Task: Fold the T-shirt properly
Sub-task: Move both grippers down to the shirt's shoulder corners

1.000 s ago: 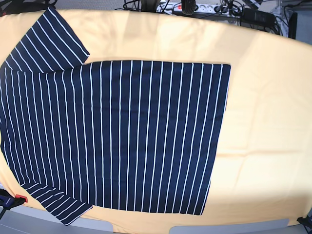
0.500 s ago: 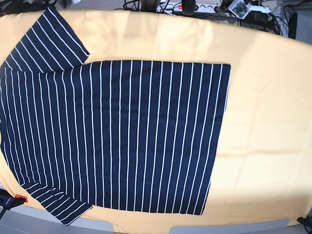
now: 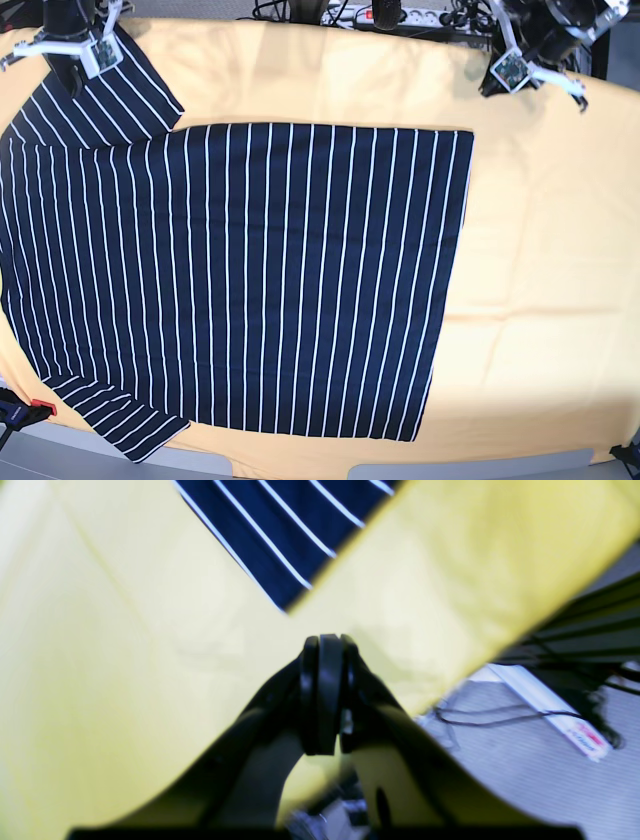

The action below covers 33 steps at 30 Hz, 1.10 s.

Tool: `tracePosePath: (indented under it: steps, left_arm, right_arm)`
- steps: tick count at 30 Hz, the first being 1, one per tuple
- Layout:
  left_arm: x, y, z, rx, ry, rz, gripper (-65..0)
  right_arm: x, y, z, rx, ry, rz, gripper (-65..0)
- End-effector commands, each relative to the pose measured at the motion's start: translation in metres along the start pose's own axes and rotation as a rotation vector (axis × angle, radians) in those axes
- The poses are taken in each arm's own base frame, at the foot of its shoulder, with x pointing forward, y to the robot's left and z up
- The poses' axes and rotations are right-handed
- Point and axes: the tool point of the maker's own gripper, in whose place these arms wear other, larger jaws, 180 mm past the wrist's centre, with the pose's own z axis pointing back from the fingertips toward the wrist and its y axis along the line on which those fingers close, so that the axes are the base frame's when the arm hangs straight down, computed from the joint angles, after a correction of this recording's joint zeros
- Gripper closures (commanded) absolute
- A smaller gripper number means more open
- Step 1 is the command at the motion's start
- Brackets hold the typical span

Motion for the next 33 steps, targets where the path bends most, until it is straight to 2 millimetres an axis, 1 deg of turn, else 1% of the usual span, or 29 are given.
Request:
tracePosePath:
  steps: [1,5,8,9,12,13,14,16,20,23,29,33]
  left_arm:
    - [0.015,0.002,0.001,-0.011,-0.057,-0.041,0.0]
    - [0.045,-0.001,-0.001,-0.117,-0.185,-0.196,0.0]
    - [0.045,0.004,-0.007,-0.198,-0.225,-0.28,0.0]
    - [0.043,0.005,-0.008,-0.229,-0.23,-0.306,-4.1]
    - [0.039,0.013,-0.011,-0.292,-0.239,-0.369,-28.3]
    - [0.039,0.018,-0.012,-0.295,-0.243,-0.383,-35.1]
    - [0.039,0.023,-0.014,-0.293,-0.244,-0.398,-38.6]
    - [0.034,0.031,-0.019,-0.288,-0.216,-0.453,-39.2]
    - [0.018,0.035,-0.031,-0.3,-0.154,-0.576,-39.2]
    - [0.018,0.043,-0.043,-0.255,-0.149,-0.638,-39.2]
    - [0.017,0.043,-0.06,-0.27,-0.143,-0.707,-39.0]
    - [0.009,0.039,-0.071,-0.304,-0.127,-0.71,-39.0]
  right_arm:
    - [0.009,-0.007,0.0,-0.016,-0.034,-0.006,0.0]
    - [0.02,-0.002,-0.008,0.03,-0.067,-0.057,0.0]
    - [0.022,0.003,-0.008,0.057,-0.076,-0.061,0.0]
    - [0.022,0.003,-0.008,0.058,-0.077,-0.061,0.0]
    - [0.022,0.003,-0.008,0.058,-0.075,-0.061,0.0]
    - [0.022,0.003,-0.008,0.058,-0.075,-0.061,0.0]
    - [0.022,0.003,-0.008,0.057,-0.075,-0.061,0.0]
    - [0.022,0.003,-0.008,0.057,-0.075,-0.061,0.0]
    - [0.022,0.003,-0.008,0.057,-0.074,-0.063,0.0]
    - [0.022,0.003,-0.008,0.057,-0.074,-0.063,0.0]
    - [0.02,0.004,-0.007,0.061,-0.07,-0.062,0.0]
    - [0.02,0.004,-0.007,0.061,-0.07,-0.062,0.0]
